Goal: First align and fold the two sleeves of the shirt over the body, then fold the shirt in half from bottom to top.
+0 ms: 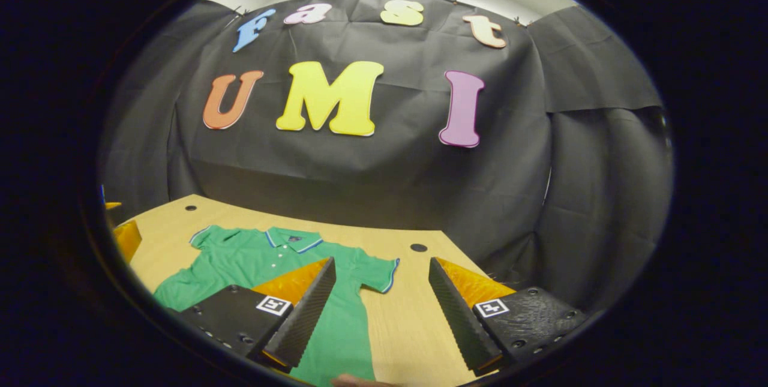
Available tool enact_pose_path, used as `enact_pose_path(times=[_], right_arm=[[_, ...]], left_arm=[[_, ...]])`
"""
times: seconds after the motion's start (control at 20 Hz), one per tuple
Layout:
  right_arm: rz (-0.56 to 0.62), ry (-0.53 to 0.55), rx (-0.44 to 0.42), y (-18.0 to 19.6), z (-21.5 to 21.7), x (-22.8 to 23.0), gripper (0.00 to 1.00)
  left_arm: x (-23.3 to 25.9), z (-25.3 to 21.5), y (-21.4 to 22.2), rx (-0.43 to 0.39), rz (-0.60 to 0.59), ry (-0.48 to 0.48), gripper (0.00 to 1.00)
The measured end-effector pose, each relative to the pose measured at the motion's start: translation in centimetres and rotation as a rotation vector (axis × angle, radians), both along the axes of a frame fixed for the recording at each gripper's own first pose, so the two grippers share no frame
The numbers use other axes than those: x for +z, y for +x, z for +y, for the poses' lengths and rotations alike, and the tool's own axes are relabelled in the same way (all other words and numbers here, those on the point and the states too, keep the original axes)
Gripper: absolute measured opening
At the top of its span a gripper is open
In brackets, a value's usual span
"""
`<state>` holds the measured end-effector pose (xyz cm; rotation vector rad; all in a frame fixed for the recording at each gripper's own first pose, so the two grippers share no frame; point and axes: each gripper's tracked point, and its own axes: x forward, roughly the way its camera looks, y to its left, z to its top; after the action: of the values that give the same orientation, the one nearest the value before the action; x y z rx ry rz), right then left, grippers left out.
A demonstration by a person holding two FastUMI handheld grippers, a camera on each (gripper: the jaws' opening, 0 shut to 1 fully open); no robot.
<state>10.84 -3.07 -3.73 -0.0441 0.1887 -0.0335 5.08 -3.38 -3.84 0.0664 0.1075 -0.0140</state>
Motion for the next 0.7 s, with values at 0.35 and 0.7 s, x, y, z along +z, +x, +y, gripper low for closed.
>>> enact_pose_path(times=[0.35,0.7], right_arm=[[0.086,0.021,0.020,10.9,-1.1,-2.0,0.95],[0.235,0.024,-0.027,21.1,-4.0,-8.6,0.94]], left_arm=[[1.3,-0.2,4.6,0.011,-0.053,-0.017,0.97],[-0.1,-1.9,8.5,-0.037,-0.037,-0.019,0.98]])
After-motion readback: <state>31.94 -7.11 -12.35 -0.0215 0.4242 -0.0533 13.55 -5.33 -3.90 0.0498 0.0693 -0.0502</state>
